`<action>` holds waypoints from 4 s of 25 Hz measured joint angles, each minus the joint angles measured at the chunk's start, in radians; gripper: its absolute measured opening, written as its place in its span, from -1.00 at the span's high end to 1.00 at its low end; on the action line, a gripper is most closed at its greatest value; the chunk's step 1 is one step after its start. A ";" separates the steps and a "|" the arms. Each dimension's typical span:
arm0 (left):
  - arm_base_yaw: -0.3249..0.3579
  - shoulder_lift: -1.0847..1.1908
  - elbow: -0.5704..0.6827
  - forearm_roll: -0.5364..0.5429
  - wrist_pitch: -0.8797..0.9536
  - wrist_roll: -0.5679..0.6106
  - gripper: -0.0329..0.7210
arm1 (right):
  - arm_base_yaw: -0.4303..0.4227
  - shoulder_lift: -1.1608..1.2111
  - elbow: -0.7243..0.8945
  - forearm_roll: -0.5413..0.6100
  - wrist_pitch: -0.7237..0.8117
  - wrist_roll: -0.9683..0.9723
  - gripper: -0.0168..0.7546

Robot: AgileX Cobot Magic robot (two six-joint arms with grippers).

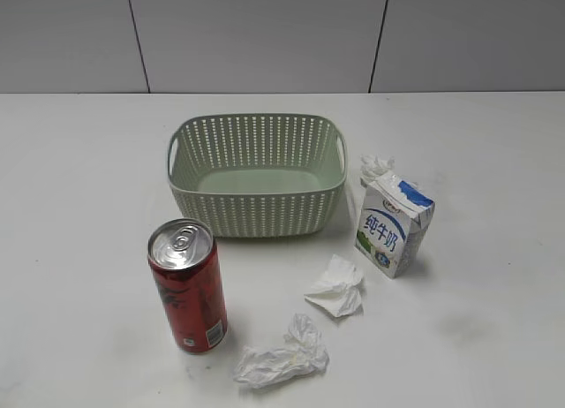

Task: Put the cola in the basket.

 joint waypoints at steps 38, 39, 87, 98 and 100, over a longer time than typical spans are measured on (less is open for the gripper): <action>0.000 0.000 0.000 0.000 0.000 0.000 0.31 | 0.709 1.155 -0.910 0.157 0.181 -0.436 -0.64; 0.000 0.000 0.000 0.000 0.000 0.000 0.31 | 0.731 1.181 -0.924 0.157 0.181 -0.440 -0.64; 0.000 0.000 0.000 0.000 0.000 0.000 0.31 | 0.801 1.558 -1.064 0.093 0.153 -0.648 -0.39; 0.000 0.000 0.000 0.000 0.000 0.000 0.31 | 0.798 1.563 -1.462 0.030 0.247 -0.642 -0.39; 0.000 0.000 0.000 0.000 0.000 0.000 0.31 | 0.790 1.561 -1.507 -0.036 0.247 -0.642 -0.39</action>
